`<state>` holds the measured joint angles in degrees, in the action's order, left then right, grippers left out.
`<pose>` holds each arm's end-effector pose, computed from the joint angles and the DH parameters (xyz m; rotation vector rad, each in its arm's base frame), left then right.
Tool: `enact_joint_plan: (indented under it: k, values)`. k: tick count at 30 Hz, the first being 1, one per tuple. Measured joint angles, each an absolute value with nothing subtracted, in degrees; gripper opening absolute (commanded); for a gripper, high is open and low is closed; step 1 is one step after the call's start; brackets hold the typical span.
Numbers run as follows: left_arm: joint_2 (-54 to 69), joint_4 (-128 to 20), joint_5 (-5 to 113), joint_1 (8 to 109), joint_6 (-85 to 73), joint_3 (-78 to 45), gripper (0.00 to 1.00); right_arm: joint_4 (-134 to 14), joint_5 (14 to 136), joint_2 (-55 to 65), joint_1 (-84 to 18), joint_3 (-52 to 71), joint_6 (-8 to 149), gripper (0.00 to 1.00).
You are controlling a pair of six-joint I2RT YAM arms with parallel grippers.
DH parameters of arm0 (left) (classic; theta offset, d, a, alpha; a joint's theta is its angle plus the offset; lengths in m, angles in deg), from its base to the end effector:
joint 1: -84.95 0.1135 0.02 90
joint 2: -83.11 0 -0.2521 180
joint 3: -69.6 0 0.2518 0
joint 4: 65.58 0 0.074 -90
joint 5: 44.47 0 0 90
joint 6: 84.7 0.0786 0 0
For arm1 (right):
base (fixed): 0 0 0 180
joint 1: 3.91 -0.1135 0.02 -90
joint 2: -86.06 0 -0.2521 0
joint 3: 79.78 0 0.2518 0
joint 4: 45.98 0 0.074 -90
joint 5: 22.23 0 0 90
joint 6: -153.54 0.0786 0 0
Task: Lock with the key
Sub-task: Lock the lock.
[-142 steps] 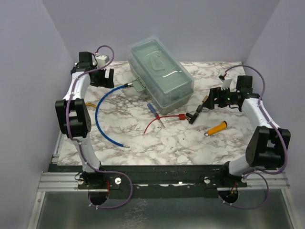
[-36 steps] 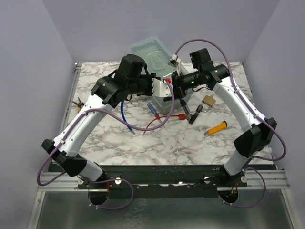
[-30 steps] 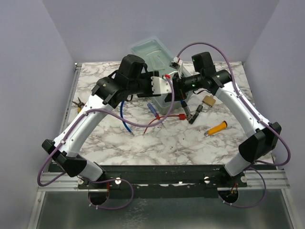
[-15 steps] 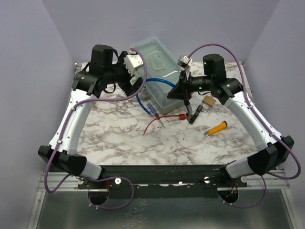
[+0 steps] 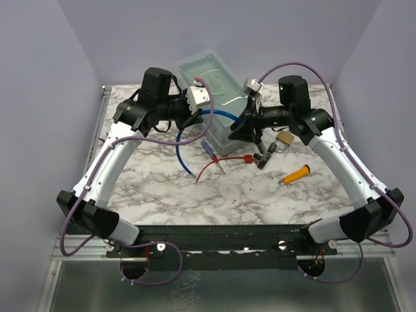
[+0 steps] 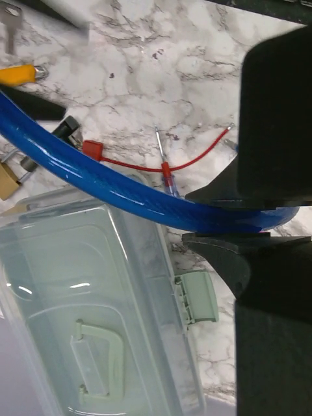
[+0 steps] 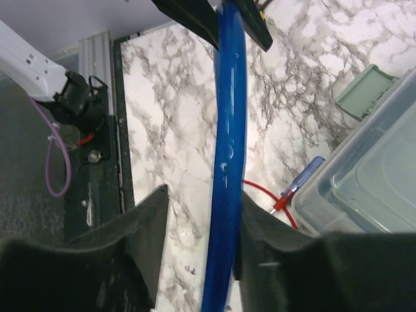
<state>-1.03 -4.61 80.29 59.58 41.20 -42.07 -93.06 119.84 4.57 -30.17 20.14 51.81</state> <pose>0.2819 -0.1832 0.4043 1.3453 1.5923 -0.5392 0.2675 0.2011 0.3838 -1.1682 1.6588 1.0904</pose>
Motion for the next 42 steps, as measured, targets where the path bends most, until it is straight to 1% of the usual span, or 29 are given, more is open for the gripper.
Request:
enact_joint_plan:
  k: [1,3,7,11,19,21,24,26,28,29,30,33,35,36,37,40,42]
  values:
    - [-1.03,-4.29,80.12,59.65,41.57,-41.81,0.0,-93.32,119.71,4.7,-30.17,20.14,51.0,0.69]
    - [-0.89,-3.61,79.75,59.76,42.6,-41.33,0.0,-94.57,119.62,4.74,-30.17,20.6,50.15,0.73]
    - [-0.19,-2.47,78.92,59.8,44.85,-39.32,0.0,-100.08,118.86,4.39,-30.17,23.15,47.27,0.74]
    - [-0.13,-1.86,78.65,59.8,46.49,-39.16,0.0,-104.36,117.37,3.98,-30.17,24.62,44.49,0.72]
    - [-0.15,0.15,78.52,59.8,48.91,-40.23,0.0,-107.09,114.24,1.38,-30.17,25.01,42.42,0.62]
    - [-0.15,0.41,78.52,59.8,49.17,-40.58,0.0,-107.71,113.17,0.83,-30.17,25.01,42.07,0.55]
    - [-0.17,0.96,78.52,59.8,49.5,-41.04,0.0,-107.92,111.23,0.55,-30.17,25.01,41.34,0.4]
    - [-0.17,1.07,78.52,59.78,49.63,-41.15,0.0,-107.9,110.24,0.55,-30.17,25.01,41.02,0.26]
    - [-0.22,1.09,78.5,59.74,49.76,-41.17,0.0,-107.9,109.57,0.55,-30.17,25.01,40.78,0.04]
    - [-0.3,1.09,78.46,59.69,49.76,-41.2,0.0,-107.84,109.26,0.55,-30.17,25.01,40.64,0.01]
    - [-0.37,1.09,78.33,59.69,49.74,-41.22,0.03,-107.77,109.0,0.55,-30.17,25.01,40.71,0.0]
    - [-1.0,1.46,77.56,59.76,47.67,-42.05,0.36,-107.42,108.28,0.55,-30.17,25.01,41.54,0.0]
    - [-2.03,1.46,77.43,60.37,44.98,-43.64,0.69,-106.11,107.38,0.7,-30.08,24.93,42.66,0.0]
    - [-2.36,1.22,77.82,60.92,43.03,-44.1,0.82,-105.17,106.99,0.94,-29.89,24.77,43.33,0.0]
    - [-2.47,0.3,79.11,62.29,40.63,-44.13,0.86,-104.14,106.73,1.27,-29.6,24.6,44.25,0.0]
    - [-2.03,-3.15,81.52,68.52,32.69,-42.68,0.93,-100.71,106.35,2.67,-28.51,24.16,47.29,0.0]
    - [-1.07,-6.34,83.0,73.27,28.13,-39.91,0.94,-98.2,106.4,3.96,-28.05,24.14,49.37,0.0]
